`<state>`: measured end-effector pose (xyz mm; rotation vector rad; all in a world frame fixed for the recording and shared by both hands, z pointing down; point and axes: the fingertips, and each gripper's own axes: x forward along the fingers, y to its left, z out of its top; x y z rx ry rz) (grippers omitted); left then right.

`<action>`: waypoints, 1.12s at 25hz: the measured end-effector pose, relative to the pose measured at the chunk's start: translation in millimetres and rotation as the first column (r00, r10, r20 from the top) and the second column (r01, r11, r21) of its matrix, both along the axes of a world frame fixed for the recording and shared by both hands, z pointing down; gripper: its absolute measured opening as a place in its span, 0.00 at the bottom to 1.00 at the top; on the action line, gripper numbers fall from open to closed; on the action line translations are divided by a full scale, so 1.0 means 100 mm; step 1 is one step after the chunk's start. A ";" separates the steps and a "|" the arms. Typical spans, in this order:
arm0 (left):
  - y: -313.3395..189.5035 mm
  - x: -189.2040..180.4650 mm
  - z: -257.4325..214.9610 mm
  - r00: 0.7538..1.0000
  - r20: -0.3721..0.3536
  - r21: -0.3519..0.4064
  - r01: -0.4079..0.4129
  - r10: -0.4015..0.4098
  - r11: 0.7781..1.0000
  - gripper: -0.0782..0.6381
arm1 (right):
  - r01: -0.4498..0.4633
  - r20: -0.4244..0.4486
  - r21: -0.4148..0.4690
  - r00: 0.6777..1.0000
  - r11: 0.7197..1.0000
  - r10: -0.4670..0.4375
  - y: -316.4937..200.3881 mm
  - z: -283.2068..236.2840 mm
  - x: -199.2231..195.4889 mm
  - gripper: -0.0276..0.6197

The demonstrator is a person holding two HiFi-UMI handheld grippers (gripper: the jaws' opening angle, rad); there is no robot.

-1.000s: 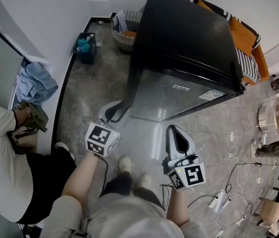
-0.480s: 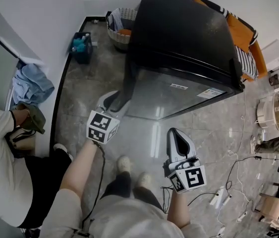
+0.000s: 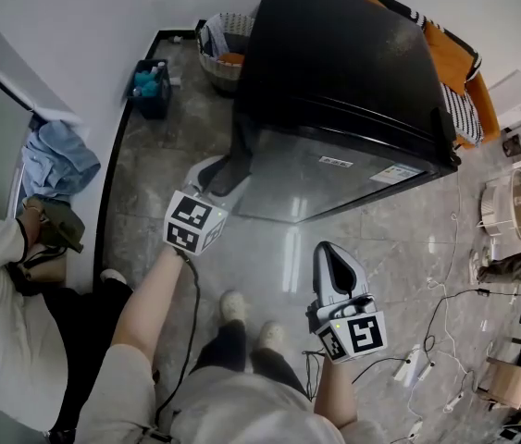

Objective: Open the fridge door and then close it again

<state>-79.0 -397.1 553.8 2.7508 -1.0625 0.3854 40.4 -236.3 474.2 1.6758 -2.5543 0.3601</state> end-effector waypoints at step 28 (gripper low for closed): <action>-0.10 0.00 0.01 1.000 0.018 -0.011 -0.019 0.019 1.000 0.30 | -0.011 -0.002 -0.010 1.000 1.000 0.011 0.03 0.04 0.03 0.04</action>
